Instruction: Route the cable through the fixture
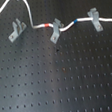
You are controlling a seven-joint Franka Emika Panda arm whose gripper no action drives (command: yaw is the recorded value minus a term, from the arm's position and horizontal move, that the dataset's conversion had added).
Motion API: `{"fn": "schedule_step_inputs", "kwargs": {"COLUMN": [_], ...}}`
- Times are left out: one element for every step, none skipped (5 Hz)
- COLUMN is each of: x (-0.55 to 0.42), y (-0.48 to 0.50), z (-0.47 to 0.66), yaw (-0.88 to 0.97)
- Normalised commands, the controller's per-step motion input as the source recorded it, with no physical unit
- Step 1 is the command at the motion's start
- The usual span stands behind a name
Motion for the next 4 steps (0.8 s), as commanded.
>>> {"fn": "schedule_step_inputs", "kwargs": {"x": [-0.027, -0.009, -0.148, -0.089], "y": [-0.044, -0.015, 0.089, 0.063], "z": [0.0, 0.0, 0.23, 0.33], "yaw": [-0.01, 0.0, 0.95, 0.98]}}
